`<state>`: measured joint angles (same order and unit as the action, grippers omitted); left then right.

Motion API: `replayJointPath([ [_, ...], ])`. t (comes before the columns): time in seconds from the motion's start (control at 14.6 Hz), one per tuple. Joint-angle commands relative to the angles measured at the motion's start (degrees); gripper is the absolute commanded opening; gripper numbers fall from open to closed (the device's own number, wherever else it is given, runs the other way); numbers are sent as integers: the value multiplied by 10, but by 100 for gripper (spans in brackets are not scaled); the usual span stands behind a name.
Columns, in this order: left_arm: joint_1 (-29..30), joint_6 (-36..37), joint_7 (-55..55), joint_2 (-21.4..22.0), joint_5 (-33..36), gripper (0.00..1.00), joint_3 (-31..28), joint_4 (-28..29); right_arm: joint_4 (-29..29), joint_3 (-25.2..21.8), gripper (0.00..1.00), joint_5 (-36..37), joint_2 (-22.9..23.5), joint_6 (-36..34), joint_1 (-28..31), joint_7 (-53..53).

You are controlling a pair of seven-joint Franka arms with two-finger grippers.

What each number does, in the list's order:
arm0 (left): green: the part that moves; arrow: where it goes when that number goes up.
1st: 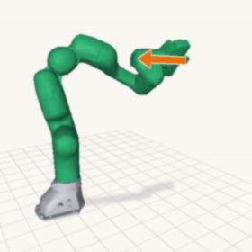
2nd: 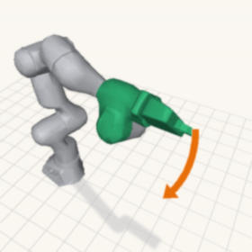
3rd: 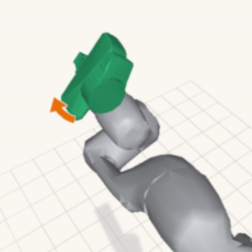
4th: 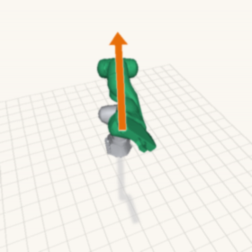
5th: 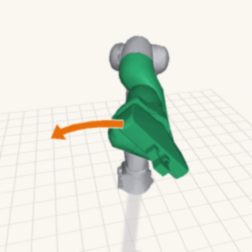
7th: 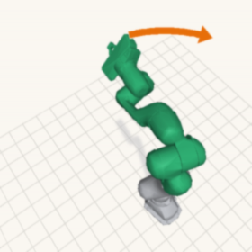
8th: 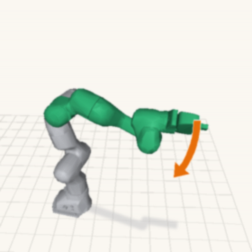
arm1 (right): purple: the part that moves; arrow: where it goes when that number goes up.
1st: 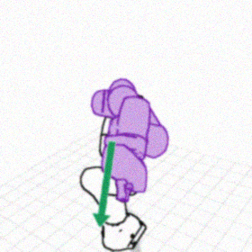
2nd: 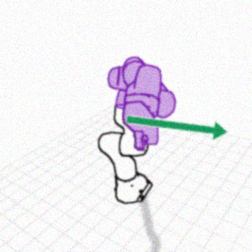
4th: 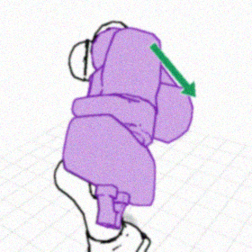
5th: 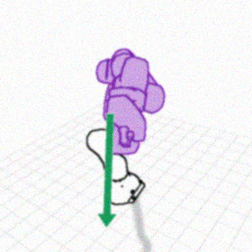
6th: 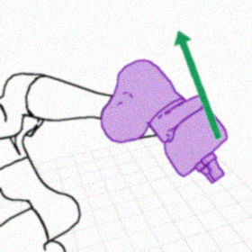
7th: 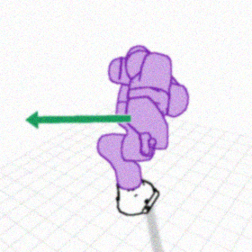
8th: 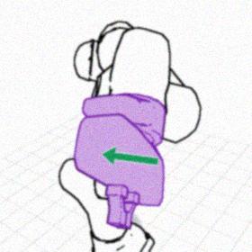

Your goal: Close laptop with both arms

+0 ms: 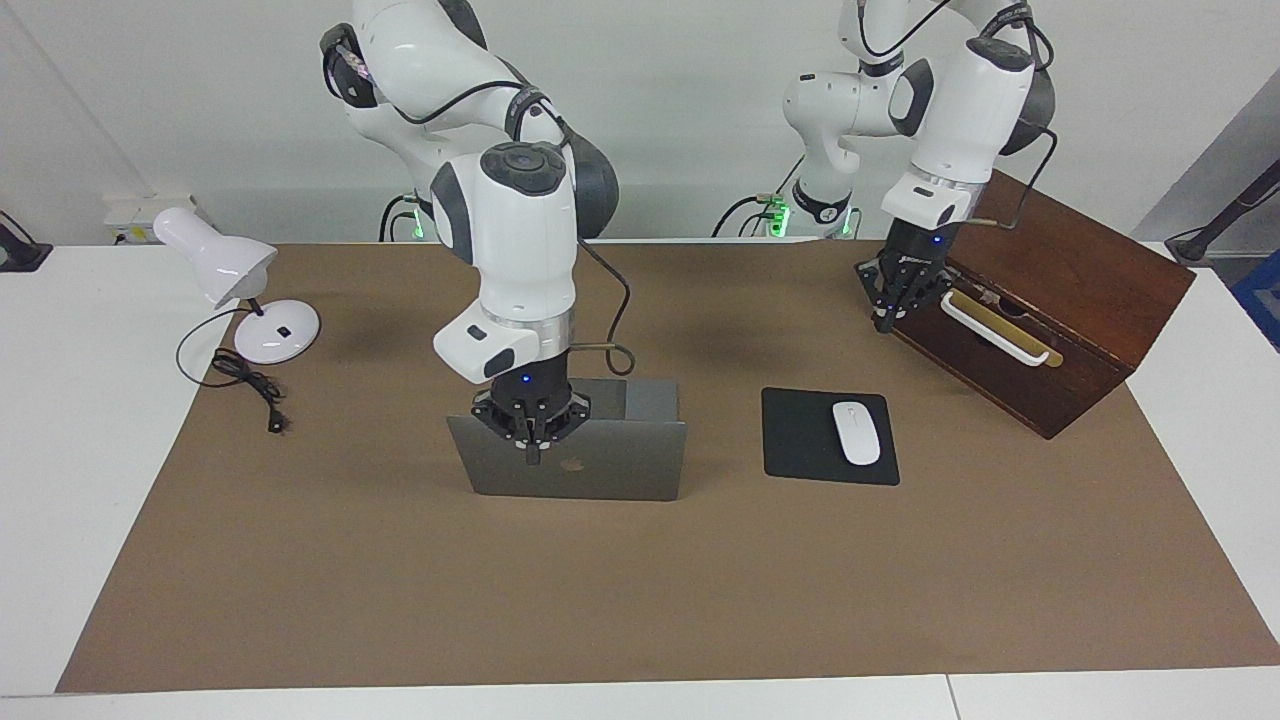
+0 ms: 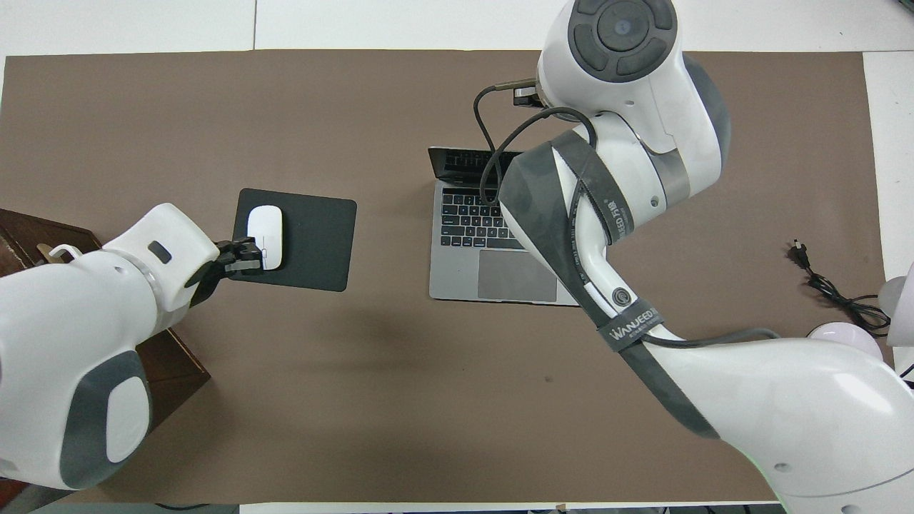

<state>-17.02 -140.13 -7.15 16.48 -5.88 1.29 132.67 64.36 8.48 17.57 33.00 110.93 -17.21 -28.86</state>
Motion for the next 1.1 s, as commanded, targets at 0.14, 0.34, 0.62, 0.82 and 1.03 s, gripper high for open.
replayJointPath([
  [0.14,-84,-140,-44,9,-5,0,-8,67,9,4,0,17,11,55,-4,-7],
  [0.34,-121,-201,-49,-21,-5,0,-8,76,9,4,0,12,14,77,-10,-7],
  [0.62,-178,-303,-73,-93,-5,0,-8,76,9,4,0,8,15,82,-9,-7],
  [0.82,-201,-361,-73,-130,-5,0,-8,74,16,5,0,8,15,84,-5,-6],
  [1.03,-216,-408,-72,-159,-5,0,-8,74,25,5,0,8,14,95,-3,-6],
])
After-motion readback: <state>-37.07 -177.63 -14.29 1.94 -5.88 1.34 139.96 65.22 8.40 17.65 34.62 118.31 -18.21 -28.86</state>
